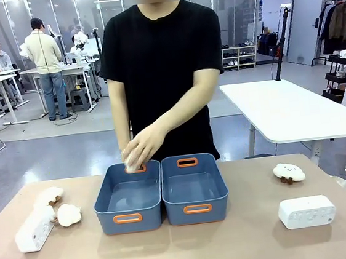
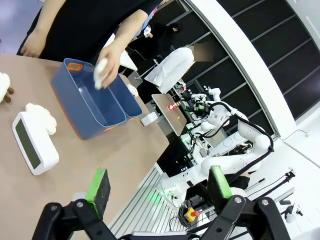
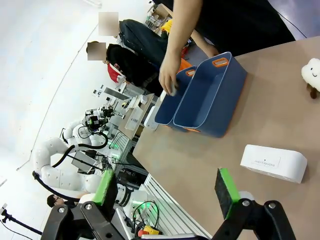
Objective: Sort the digital clocks into the basket.
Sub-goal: Pick up the Digital clock from the table and place it into the empty Plastic storage basket.
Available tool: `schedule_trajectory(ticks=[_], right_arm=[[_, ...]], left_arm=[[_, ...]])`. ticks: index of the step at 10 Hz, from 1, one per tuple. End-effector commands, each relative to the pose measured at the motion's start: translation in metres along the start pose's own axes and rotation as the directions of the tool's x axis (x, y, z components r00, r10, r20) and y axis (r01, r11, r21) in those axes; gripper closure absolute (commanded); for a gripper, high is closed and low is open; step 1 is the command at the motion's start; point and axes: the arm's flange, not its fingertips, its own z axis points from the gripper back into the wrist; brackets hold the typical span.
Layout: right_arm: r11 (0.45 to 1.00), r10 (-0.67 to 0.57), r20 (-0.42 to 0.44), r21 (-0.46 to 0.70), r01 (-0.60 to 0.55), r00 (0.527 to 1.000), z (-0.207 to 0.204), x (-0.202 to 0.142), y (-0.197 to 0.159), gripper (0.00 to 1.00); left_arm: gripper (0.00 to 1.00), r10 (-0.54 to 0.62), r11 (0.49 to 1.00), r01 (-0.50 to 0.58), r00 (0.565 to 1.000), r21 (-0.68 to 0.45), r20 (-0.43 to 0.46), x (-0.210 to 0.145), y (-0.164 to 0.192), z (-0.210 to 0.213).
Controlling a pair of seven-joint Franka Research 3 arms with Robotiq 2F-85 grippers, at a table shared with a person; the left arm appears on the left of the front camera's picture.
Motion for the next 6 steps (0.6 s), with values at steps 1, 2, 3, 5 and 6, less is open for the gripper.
schedule_trajectory(ticks=[1,2,3,5,6], right_arm=[[1.0,0.023,0.008,0.012,-0.023,1.0,0.0003,0.0024,-0.0015,0.0],[1.0,0.023,0.008,0.012,-0.023,1.0,0.0003,0.0024,-0.0015,0.0],[1.0,0.023,0.008,0.012,-0.023,1.0,0.0003,0.0024,-0.0015,0.0],[1.0,0.023,0.008,0.012,-0.023,1.0,0.0003,0.0024,-0.0015,0.0],[1.0,0.023,0.008,0.012,-0.023,1.0,0.0003,0.0024,-0.0015,0.0]], left_arm=[[0.0,-0.018,1.0,0.018,1.0,-0.016,-0.001,-0.0025,-0.0024,-0.0001],[0.0,-0.018,1.0,0.018,1.0,-0.016,-0.001,-0.0025,-0.0024,-0.0001],[0.0,-0.018,1.0,0.018,1.0,-0.016,-0.001,-0.0025,-0.0024,-0.0001],[0.0,-0.018,1.0,0.018,1.0,-0.016,-0.001,-0.0025,-0.0024,-0.0001],[0.0,-0.018,1.0,0.018,1.0,-0.016,-0.001,-0.0025,-0.0024,-0.0001]])
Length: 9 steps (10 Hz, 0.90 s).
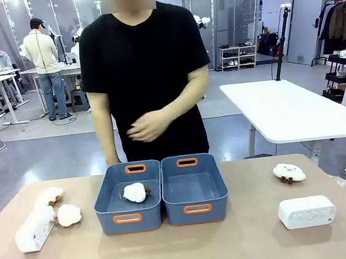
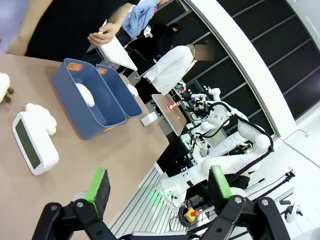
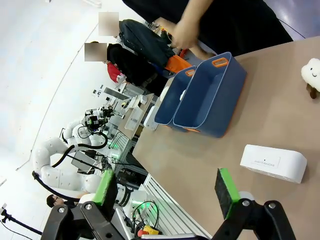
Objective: Sort the digital clocks into the basket.
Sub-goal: Pick up the Digital clock from the table and place it into the empty Plastic storage basket.
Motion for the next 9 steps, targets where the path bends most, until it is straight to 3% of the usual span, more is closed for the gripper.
schedule_trajectory(ticks=[1,2,3,4,6,8,9], right_arm=[[1.0,0.022,0.008,0.013,-0.022,1.0,0.0,0.002,-0.002,0.0],[1.0,0.022,0.008,0.013,-0.022,1.0,0.0,0.002,-0.002,0.0],[1.0,0.022,0.008,0.013,-0.022,1.0,0.0,0.002,-0.002,0.0],[1.0,0.022,0.008,0.013,-0.022,1.0,0.0,0.002,-0.002,0.0],[1.0,0.022,0.008,0.013,-0.022,1.0,0.0,0.002,-0.002,0.0],[1.0,0.022,0.008,0.013,-0.022,1.0,0.0,0.002,-0.002,0.0],[1.0,0.022,0.008,0.013,-0.022,1.0,0.0,0.002,-0.002,0.0]], left_arm=[[0.0,-0.018,1.0,0.018,1.0,-0.016,-0.001,-0.002,-0.002,0.0],[0.0,0.0,1.0,0.0,1.0,0.0,0.0,0.0,0.0,0.0],[0.0,-0.01,0.991,0.03,0.989,0.13,-0.149,0.016,-0.027,-0.019],[0.0,0.015,0.942,0.087,0.954,0.325,-0.3,0.035,-0.049,-0.048],[0.0,0.07,0.747,0.3,0.852,0.593,-0.518,0.056,-0.059,-0.13],[0.0,0.161,0.608,0.421,0.765,0.673,-0.624,0.053,-0.04,-0.202],[0.0,0.186,0.584,0.458,0.729,0.671,-0.659,0.044,-0.032,-0.226]])
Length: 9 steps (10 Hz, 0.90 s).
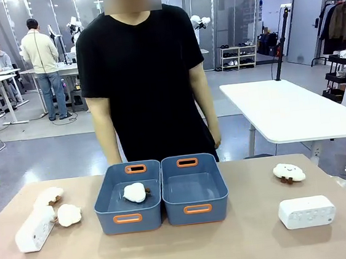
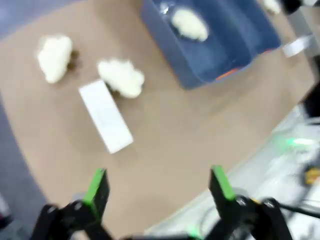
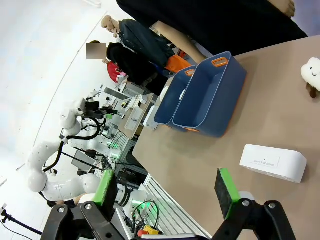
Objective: Sort the digital clocks into the basket.
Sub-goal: Pick up the Digital clock from the table and place it into the empty Plastic storage basket.
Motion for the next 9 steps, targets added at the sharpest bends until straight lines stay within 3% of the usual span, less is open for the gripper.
schedule_trajectory(ticks=[1,3,5,9], right_arm=[[1.0,0.025,0.01,0.013,-0.025,1.0,0.001,0.002,0.0,0.0],[1.0,0.025,0.01,0.013,-0.025,1.0,0.001,0.002,0.0,0.0],[1.0,0.025,0.01,0.013,-0.025,1.0,0.001,0.002,0.0,0.0],[1.0,0.025,0.01,0.013,-0.025,1.0,0.001,0.002,0.0,0.0]], left_arm=[[0.0,0.019,0.984,0.02,0.976,0.176,-0.218,-0.003,0.0,-0.049],[0.0,0.028,0.971,0.037,0.963,0.235,-0.27,-0.011,-0.007,-0.078],[0.0,0.096,0.964,-0.031,0.967,0.265,-0.237,-0.015,0.0,-0.1],[0.0,0.231,0.956,-0.197,0.963,0.216,-0.143,-0.01,0.005,-0.155]])
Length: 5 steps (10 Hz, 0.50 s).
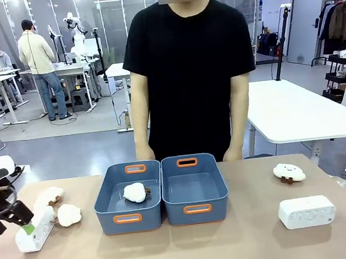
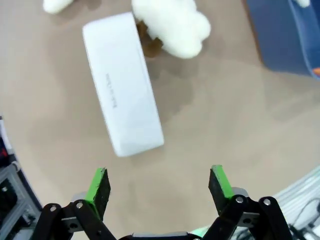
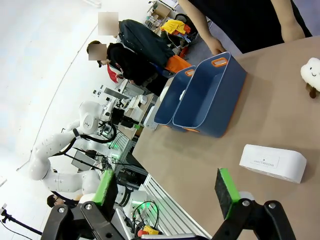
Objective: Sort the digital clocks into the basket.
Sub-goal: Pick up the Digital clock from the table and place it into the empty Plastic storage basket.
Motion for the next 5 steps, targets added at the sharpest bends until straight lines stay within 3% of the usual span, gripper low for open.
schedule_trajectory(ticks=[1,3,5], right_arm=[[1.0,0.024,0.008,0.013,-0.024,1.0,0.0,0.002,0.0,0.0],[1.0,0.024,0.008,0.013,-0.024,1.0,0.0,0.002,0.0,0.0],[1.0,0.024,0.008,0.013,-0.024,1.0,0.0,0.002,0.0,0.0]], left_arm=[[0.0,0.056,0.998,-0.058,0.997,0.037,0.046,0.007,-0.007,-0.024],[0.0,0.113,0.985,-0.121,0.991,0.122,0.07,0.013,-0.009,-0.055],[0.0,0.148,0.981,-0.155,0.987,0.116,0.069,0.015,-0.01,-0.068]])
